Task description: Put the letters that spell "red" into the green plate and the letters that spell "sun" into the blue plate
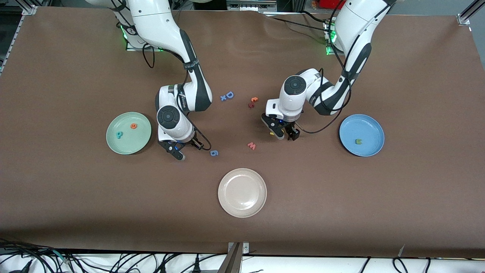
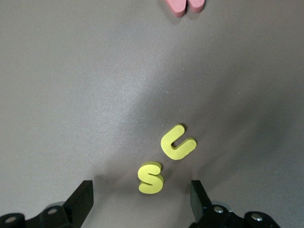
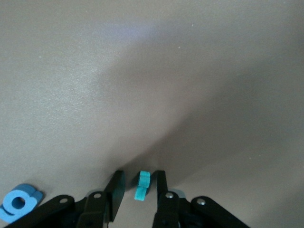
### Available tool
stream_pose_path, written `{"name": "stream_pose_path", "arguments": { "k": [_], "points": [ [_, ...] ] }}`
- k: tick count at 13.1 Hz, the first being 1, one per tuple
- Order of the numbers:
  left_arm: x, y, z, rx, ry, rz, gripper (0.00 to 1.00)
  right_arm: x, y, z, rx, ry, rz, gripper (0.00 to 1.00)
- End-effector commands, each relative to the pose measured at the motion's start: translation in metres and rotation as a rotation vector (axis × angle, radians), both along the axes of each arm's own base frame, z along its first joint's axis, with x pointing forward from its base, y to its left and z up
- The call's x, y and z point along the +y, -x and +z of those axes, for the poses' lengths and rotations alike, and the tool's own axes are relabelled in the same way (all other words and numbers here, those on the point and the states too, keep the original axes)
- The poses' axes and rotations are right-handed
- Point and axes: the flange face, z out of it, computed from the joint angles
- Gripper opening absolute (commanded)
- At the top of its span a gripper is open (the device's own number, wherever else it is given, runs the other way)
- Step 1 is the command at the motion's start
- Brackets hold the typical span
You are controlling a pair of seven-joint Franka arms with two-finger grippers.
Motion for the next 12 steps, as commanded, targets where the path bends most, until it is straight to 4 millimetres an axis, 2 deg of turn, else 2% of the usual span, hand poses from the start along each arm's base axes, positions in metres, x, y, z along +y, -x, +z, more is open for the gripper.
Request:
{"name": "stream_pose_path", "arguments": {
  "k": [1, 5, 7, 12],
  "points": [
    [-0.004, -0.005, -0.002, -0.017, 0.01, -0.013, 0.91, -0.001, 0.002, -0.006, 0.008, -0.007, -0.014, 0.02],
    [-0.004, -0.006, -0.005, -0.017, 0.015, -0.011, 0.91, -0.007, -0.004, 0.004, 0.012, -0.005, 0.018, 0.0],
    [-0.004, -0.008, -0.005, -0.019, 0.017, -0.01, 0.91, -0.028, -0.015, 0.022, 0.028, 0.004, 0.054, 0.0],
    [-0.006, -0.006, -0.009, -0.016, 0.015, -0.017, 0.86, -0.115, -0.035, 0.065, 0.113, 0.021, 0.263, 0.0]
  ]
}}
